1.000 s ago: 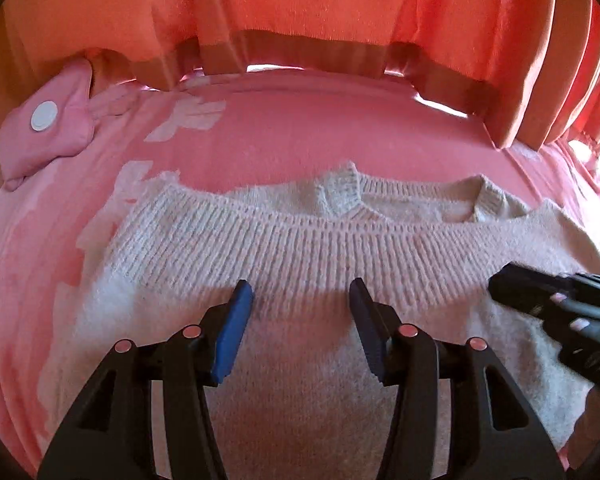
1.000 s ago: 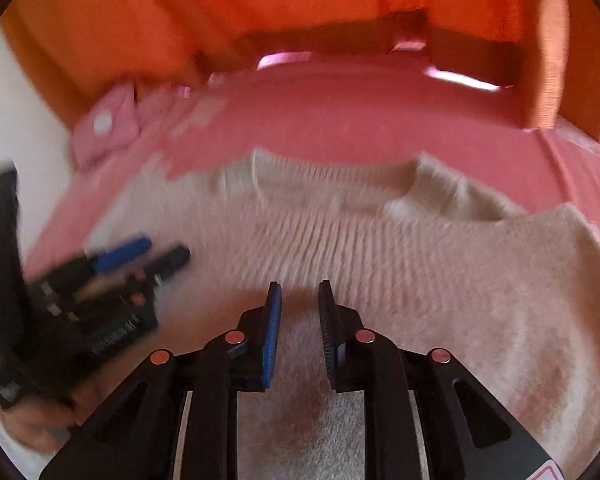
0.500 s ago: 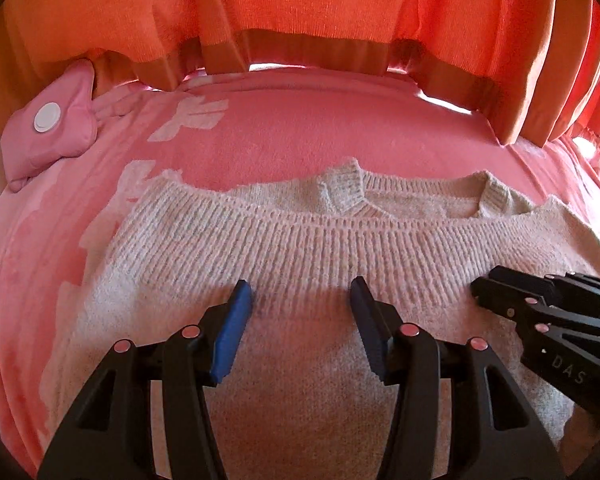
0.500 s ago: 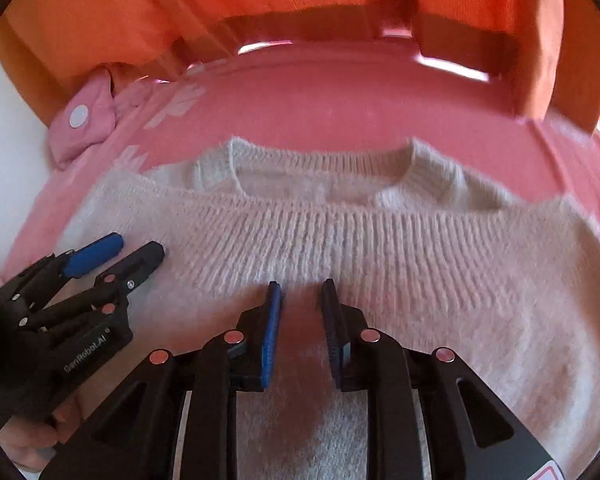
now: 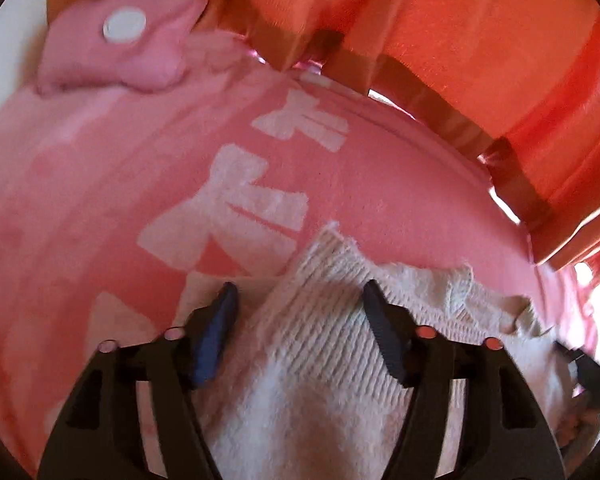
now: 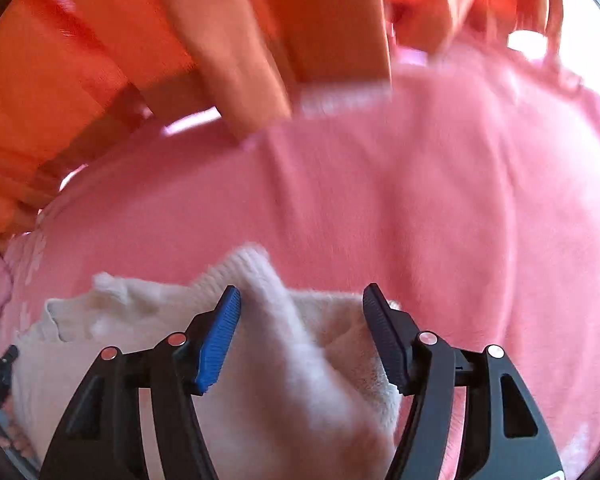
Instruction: Fold small clothes
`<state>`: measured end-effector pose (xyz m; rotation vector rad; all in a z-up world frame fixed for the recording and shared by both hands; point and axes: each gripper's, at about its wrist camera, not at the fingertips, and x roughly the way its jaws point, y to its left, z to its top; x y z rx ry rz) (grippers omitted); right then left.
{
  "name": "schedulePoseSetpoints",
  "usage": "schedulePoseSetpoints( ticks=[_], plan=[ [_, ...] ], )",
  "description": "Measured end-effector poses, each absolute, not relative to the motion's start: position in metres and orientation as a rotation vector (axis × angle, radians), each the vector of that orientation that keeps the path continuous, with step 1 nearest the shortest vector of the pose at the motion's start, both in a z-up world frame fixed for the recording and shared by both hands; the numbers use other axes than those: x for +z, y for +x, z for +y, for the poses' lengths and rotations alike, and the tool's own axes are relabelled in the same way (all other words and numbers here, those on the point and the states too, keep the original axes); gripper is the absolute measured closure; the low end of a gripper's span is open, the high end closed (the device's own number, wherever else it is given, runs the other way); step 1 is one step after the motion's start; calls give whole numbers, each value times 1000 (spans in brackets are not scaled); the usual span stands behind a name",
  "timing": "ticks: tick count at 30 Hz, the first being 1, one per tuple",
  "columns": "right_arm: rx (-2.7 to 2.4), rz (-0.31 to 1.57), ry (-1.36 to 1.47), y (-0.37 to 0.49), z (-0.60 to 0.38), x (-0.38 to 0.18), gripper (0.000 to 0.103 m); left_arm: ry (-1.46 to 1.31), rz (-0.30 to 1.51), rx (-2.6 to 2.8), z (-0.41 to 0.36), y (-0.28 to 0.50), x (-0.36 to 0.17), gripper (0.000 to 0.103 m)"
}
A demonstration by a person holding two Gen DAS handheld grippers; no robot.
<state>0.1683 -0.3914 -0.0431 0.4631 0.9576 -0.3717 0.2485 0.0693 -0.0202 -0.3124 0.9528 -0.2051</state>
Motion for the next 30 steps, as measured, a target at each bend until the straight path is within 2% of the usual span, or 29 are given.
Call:
schedulePoseSetpoints(
  ticks=[1, 2, 7, 9, 12, 15, 18, 19, 20, 23, 25, 28, 30],
  plan=[
    [-354, 941, 441, 170, -389, -40, 94, -335, 958, -243, 68, 251, -22, 79],
    [-299, 913, 465, 169, -386, -31, 96, -360, 958, -277, 67, 253, -21, 91],
    [-261, 660, 486, 151, -380, 25, 96, -362, 811, -293, 59, 252, 15, 93],
    [-312, 704, 497, 159, -388, 11, 96, -332, 811, -264, 56, 256, 13, 93],
    [-378, 923, 497, 179, -404, -42, 96, -261, 920, -189, 56, 269, -23, 92],
    [-392, 936, 513, 179, -409, -40, 94, -317, 948, -180, 65, 271, -29, 89],
    [-434, 774, 492, 157, -394, 8, 83, -271, 895, -105, 64, 259, -5, 73],
    [-397, 731, 460, 151, -380, 24, 83, -225, 869, -70, 62, 252, 5, 60],
    [-345, 717, 441, 149, -367, 33, 83, -185, 831, -69, 57, 242, 16, 54],
    [-69, 794, 411, 149, -307, 34, 83, -145, 778, -212, 38, 207, 37, 48],
    [51, 912, 342, 155, -262, 17, 83, -116, 796, -327, 18, 184, 39, 43],
    [103, 1113, 160, 171, -204, -27, 83, 14, 877, -396, -21, 164, 21, 43],
    [44, 1061, -10, 167, -175, -28, 82, 111, 965, -395, -42, 163, -7, 43]
  ],
)
